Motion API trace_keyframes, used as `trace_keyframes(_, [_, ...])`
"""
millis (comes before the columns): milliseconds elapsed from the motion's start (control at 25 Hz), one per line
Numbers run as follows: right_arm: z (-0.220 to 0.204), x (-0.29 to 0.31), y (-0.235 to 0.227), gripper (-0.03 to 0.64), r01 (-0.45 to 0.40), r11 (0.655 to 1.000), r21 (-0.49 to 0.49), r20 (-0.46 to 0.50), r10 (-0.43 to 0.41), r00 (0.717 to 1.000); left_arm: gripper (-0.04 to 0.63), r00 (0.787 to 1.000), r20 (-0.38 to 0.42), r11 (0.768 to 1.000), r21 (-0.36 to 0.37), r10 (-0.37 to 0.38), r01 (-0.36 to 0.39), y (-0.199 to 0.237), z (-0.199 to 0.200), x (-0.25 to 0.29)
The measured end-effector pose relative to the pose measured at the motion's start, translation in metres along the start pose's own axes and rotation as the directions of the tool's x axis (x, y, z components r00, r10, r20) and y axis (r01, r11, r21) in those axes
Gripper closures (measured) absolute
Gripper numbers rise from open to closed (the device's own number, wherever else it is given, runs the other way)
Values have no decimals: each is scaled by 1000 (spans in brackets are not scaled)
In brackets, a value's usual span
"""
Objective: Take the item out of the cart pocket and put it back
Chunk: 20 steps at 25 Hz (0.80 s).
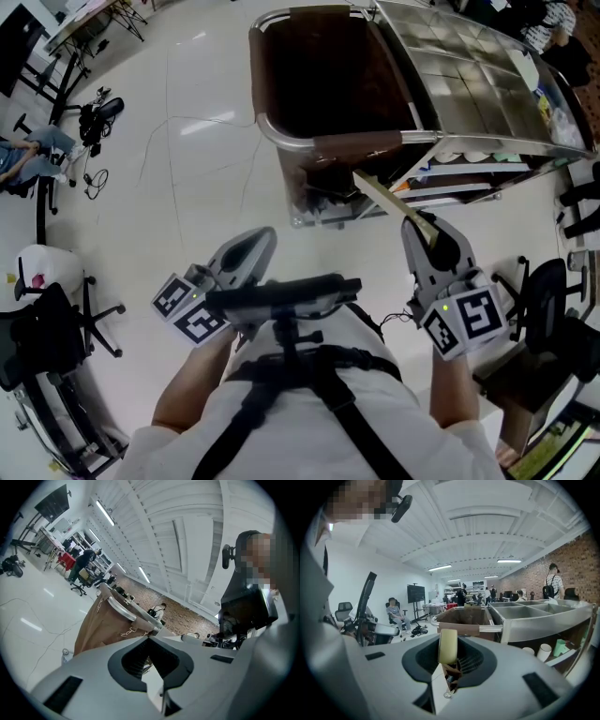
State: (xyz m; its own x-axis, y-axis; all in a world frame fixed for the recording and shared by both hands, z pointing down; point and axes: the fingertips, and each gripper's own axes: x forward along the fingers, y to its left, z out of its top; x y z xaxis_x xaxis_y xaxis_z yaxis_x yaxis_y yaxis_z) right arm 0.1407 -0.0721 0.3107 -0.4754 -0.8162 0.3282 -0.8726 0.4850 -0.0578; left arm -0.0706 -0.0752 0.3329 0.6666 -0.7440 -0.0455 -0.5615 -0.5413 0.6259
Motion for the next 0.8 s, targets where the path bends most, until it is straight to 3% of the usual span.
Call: trace_keyframes(800, [-20, 22, 2, 543, -53, 998, 41, -49, 55, 997, 601, 999, -28, 999, -27, 42, -43, 7, -13, -1])
